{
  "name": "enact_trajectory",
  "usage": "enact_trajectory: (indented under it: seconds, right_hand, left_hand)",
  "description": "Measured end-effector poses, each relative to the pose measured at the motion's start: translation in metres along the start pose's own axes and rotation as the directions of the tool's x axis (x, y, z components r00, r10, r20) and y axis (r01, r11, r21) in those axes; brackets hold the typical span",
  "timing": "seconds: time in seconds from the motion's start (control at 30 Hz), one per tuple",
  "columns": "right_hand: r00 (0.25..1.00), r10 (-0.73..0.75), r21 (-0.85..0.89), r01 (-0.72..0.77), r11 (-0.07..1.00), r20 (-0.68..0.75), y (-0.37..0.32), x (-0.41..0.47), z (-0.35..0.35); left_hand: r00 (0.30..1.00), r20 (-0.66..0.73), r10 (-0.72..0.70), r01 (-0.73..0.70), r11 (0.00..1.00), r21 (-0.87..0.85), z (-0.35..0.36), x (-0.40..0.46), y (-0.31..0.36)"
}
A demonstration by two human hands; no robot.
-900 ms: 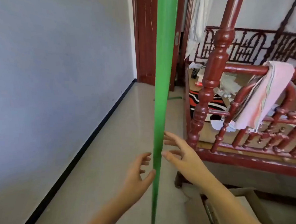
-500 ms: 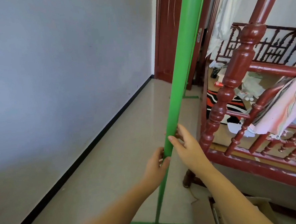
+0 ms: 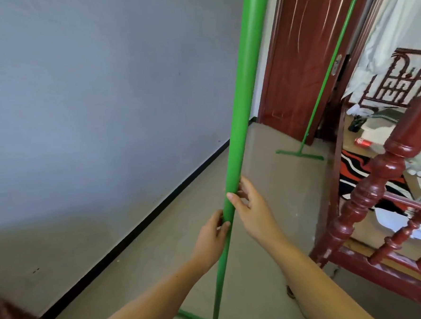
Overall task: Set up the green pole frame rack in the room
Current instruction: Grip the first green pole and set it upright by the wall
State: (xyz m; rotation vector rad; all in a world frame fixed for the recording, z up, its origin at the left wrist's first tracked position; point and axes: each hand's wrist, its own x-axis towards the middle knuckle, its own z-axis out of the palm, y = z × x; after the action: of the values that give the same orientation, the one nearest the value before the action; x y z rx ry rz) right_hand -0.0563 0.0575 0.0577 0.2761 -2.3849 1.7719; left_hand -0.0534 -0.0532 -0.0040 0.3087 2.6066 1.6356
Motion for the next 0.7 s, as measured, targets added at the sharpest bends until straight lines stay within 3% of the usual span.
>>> enact_trajectory:
  seconds: [0.47,0.7]
  right_hand:
    - [0.994,-0.087,-0.043,0.089,0.995,0.059,-0.036,0.161,0.168]
    - [0.984,-0.145,-0.111,0.157,0.981,0.105,-0.040,0.224,0.243]
  left_hand:
    - [0.994,-0.078,-0.075,0.081,0.993,0.082,-0.185,0.107,-0.064]
    - [0.969,-0.167,-0.184,0.205,0.971,0.121,-0.258,0.142,-0.096]
